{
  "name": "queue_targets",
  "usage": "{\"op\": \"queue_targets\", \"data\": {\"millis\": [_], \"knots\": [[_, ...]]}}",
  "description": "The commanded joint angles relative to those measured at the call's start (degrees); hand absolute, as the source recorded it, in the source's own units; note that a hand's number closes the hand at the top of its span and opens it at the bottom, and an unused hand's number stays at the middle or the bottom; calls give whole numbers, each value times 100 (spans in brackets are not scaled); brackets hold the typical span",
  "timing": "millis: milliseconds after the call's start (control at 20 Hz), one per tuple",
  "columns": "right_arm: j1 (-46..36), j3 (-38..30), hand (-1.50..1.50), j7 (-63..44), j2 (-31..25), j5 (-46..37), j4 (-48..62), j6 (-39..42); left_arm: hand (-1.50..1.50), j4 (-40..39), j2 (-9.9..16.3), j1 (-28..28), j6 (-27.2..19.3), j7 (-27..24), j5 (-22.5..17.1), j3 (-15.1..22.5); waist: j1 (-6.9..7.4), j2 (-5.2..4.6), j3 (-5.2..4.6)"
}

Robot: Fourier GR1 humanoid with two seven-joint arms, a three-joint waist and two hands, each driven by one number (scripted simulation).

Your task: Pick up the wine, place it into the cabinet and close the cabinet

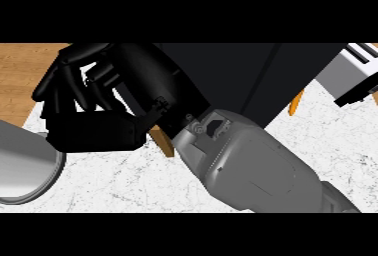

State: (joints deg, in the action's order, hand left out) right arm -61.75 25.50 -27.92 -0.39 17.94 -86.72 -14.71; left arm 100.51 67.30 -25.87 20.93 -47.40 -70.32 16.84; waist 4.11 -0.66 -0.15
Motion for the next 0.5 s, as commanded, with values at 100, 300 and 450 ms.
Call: {"op": "queue_targets", "data": {"millis": [100, 300, 450], "knots": [[-122, 158, 150, -422, 37, 1251, 810, 1792, -150, -482, -22, -12, 9, -270, -51, -521, 160, -35, 2], [-226, 216, 150, -567, 37, 1792, 1465, 2845, -150, -536, 41, -74, 265, -184, -111, -667, 149, -26, 1], [-462, 11, 150, -625, -62, 2022, 2098, 3474, -150, -695, -82, -138, 284, -172, -112, -735, 74, -20, 0]]}}
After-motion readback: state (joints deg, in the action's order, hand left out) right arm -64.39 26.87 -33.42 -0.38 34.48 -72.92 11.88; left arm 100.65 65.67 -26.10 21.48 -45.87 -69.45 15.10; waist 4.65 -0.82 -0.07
